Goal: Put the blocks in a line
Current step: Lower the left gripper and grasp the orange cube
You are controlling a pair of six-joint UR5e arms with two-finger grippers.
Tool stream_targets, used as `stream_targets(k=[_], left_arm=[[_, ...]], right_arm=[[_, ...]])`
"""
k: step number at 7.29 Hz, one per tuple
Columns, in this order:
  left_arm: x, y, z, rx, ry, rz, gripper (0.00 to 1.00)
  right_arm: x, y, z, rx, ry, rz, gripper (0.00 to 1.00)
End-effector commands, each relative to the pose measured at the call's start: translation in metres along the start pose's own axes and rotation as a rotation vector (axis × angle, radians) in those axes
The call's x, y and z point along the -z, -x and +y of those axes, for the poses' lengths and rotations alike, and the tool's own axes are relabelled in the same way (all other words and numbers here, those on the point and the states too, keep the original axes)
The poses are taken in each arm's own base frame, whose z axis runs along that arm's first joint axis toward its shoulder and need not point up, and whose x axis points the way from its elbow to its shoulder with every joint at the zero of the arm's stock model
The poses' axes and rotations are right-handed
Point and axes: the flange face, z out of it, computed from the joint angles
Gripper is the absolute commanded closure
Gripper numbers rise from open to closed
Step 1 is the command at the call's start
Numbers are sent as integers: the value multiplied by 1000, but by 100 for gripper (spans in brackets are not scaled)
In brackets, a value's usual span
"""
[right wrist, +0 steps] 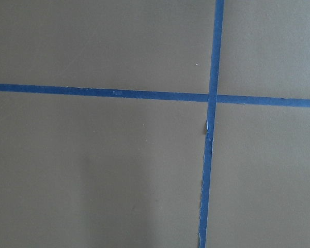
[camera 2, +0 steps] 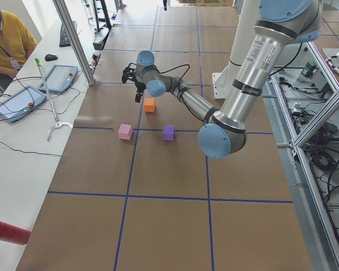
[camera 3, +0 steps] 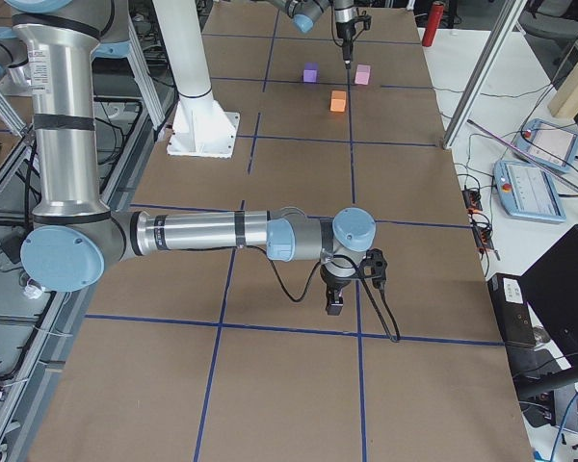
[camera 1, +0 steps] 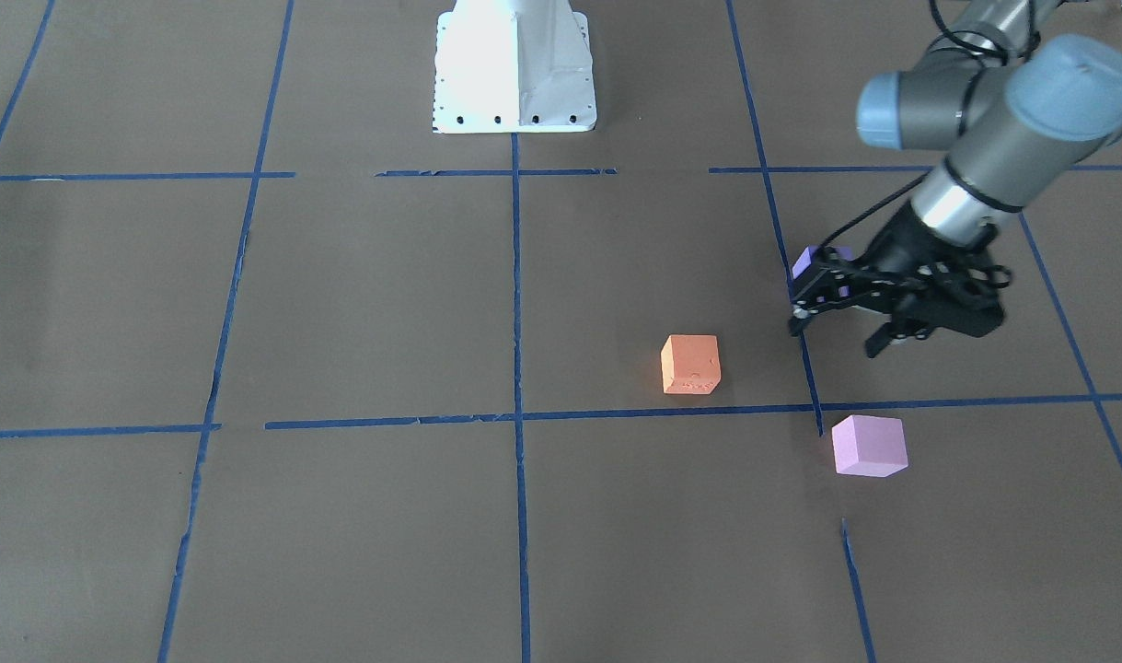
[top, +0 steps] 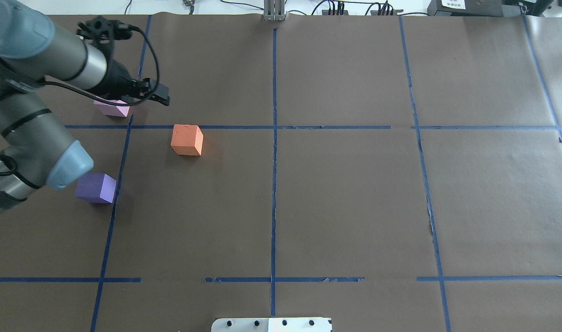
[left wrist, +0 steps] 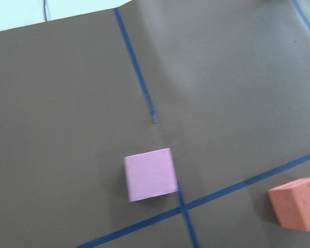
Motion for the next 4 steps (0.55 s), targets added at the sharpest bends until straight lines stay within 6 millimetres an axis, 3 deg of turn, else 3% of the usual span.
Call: stream_targets(k=[1,3,4], left_arm=[[-50,-43,3,115,-4,-88,0],[-74,-28,4,126,-18,-163,0],[-87,-40,21,109,4,-170,0]], right_arm=[[0,0,0,1,-1,0,0],[0,0,0,1,-1,0,0],[0,0,0,1,-1,0,0]])
